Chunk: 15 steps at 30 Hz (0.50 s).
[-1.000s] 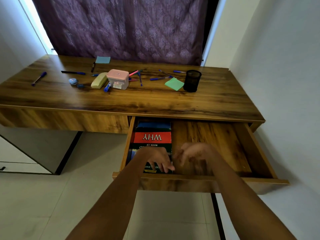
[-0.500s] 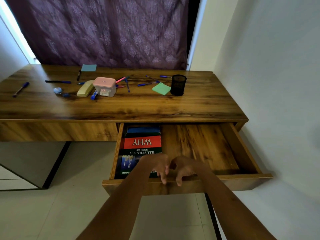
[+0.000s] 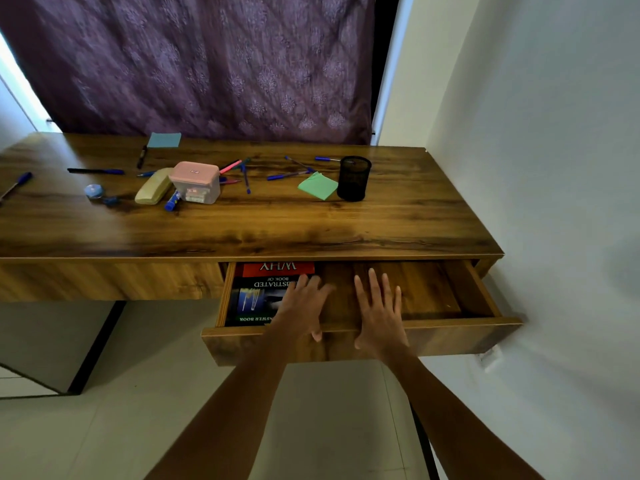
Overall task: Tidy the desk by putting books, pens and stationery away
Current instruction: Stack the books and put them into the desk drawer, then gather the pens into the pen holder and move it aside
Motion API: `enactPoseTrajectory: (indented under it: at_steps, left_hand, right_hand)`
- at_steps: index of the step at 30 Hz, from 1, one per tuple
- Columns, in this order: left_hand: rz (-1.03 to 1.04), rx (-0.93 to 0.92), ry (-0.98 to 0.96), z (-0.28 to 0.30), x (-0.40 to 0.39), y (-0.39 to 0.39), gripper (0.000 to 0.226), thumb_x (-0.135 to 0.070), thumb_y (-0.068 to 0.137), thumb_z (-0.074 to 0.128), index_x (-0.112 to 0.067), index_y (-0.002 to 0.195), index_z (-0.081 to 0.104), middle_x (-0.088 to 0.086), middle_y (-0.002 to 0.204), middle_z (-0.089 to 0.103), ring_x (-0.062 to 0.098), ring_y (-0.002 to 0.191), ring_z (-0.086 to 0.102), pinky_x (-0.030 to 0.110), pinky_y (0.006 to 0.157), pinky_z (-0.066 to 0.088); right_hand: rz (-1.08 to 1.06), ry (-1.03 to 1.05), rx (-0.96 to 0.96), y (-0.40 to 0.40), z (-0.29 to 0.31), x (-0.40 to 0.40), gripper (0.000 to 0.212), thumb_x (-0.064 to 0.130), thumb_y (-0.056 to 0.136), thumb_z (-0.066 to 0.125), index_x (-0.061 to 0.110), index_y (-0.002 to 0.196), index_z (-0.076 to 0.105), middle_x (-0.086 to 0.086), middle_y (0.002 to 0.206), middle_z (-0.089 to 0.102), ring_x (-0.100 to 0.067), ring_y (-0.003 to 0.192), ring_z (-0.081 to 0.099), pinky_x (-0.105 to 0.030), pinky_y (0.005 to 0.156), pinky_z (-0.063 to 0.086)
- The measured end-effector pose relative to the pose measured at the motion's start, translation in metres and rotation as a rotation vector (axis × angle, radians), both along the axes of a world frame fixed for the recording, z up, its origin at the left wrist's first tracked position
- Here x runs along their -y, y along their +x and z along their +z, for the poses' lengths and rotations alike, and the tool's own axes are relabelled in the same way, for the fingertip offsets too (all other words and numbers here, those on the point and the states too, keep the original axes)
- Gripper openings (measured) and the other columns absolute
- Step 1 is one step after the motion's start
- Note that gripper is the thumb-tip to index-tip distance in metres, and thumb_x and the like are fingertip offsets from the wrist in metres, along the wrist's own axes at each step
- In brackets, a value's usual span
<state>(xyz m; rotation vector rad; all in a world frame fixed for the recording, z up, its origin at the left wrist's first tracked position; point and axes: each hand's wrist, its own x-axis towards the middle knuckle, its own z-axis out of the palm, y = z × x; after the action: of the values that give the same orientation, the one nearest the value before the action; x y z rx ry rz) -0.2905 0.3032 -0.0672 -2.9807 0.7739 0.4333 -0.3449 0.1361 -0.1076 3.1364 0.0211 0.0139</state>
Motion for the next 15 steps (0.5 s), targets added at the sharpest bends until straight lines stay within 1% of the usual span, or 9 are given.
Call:
enactPoseTrajectory:
  at_steps: [1,3,5,7,9,11,12,13,15]
  left_hand:
    - [-0.008,0.062,0.019,0.002,0.001,0.007,0.114,-0.038,0.061,0.085,-0.023,0.150,0.016,0.011,0.154,0.021,0.033,0.142,0.019,0.051,0.117,0.020]
    - [0.015,0.098,0.060,0.004,0.006,0.022,0.128,-0.040,0.061,0.085,-0.021,0.152,-0.003,0.015,0.159,-0.004,0.036,0.147,-0.003,0.052,0.119,0.006]
    - [0.022,0.114,0.121,0.002,0.013,0.038,0.133,-0.040,0.062,0.085,-0.016,0.151,-0.011,0.020,0.157,-0.015,0.039,0.145,-0.014,0.054,0.118,-0.001]
    - [0.015,0.140,0.181,0.001,0.020,0.055,0.134,-0.039,0.062,0.084,-0.011,0.150,-0.013,0.024,0.156,-0.016,0.041,0.144,-0.015,0.056,0.117,-0.001]
    - [0.022,0.156,0.222,-0.001,0.025,0.068,0.131,-0.035,0.065,0.084,-0.007,0.149,-0.012,0.026,0.156,-0.013,0.043,0.144,-0.011,0.057,0.117,0.000]
    - [0.039,0.144,0.225,-0.003,0.028,0.078,0.119,-0.027,0.072,0.079,-0.004,0.150,-0.008,0.028,0.156,-0.006,0.045,0.144,-0.005,0.056,0.118,0.004]
    - [0.050,0.135,0.214,-0.004,0.030,0.082,0.108,-0.021,0.078,0.074,-0.004,0.150,-0.005,0.028,0.156,-0.003,0.045,0.144,-0.002,0.055,0.119,0.008]
    - [0.061,0.135,0.203,-0.004,0.032,0.085,0.099,-0.017,0.083,0.068,-0.004,0.151,-0.003,0.027,0.156,-0.001,0.045,0.144,0.001,0.053,0.119,0.012]
    - [0.083,0.154,0.193,-0.002,0.036,0.091,0.087,-0.012,0.088,0.062,-0.006,0.151,0.002,0.026,0.156,0.004,0.044,0.145,0.006,0.048,0.119,0.018]
  right_hand:
    - [0.001,-0.016,0.008,0.010,-0.002,0.001,0.136,0.038,0.051,0.085,0.026,0.147,-0.011,-0.017,0.159,-0.002,-0.040,0.145,-0.003,-0.057,0.112,-0.001]
    - [0.014,-0.031,0.020,0.028,-0.001,0.002,0.138,0.037,0.045,0.087,0.020,0.148,-0.003,-0.019,0.158,0.007,-0.040,0.145,0.003,-0.056,0.112,0.002]
    - [0.038,-0.041,0.034,0.047,-0.001,0.006,0.135,0.033,0.049,0.086,0.017,0.147,-0.006,-0.019,0.158,0.006,-0.038,0.145,0.000,-0.054,0.113,-0.001]
    - [0.053,-0.061,0.041,0.065,0.000,0.010,0.130,0.030,0.059,0.081,0.015,0.145,-0.015,-0.018,0.159,-0.002,-0.033,0.145,-0.010,-0.052,0.113,-0.008]
    - [0.061,-0.102,0.054,0.081,0.001,0.013,0.125,0.028,0.067,0.076,0.009,0.145,-0.020,-0.016,0.159,-0.006,-0.031,0.145,-0.012,-0.050,0.114,-0.011]
    - [0.073,-0.107,0.026,0.094,0.001,0.013,0.112,0.024,0.077,0.069,0.005,0.144,-0.019,-0.015,0.159,-0.008,-0.030,0.147,-0.012,-0.048,0.114,-0.013]
    - [0.076,-0.104,0.007,0.100,0.000,0.013,0.105,0.021,0.079,0.066,0.004,0.145,-0.014,-0.015,0.159,-0.005,-0.029,0.147,-0.009,-0.047,0.114,-0.013]
    - [0.080,-0.105,0.017,0.105,0.000,0.013,0.100,0.018,0.079,0.067,0.003,0.148,-0.002,-0.016,0.159,0.003,-0.030,0.148,-0.001,-0.046,0.114,-0.009]
    - [0.077,-0.122,0.088,0.116,-0.004,0.014,0.094,0.018,0.065,0.080,0.000,0.144,0.032,-0.019,0.151,0.033,-0.031,0.142,0.029,-0.046,0.114,0.012]
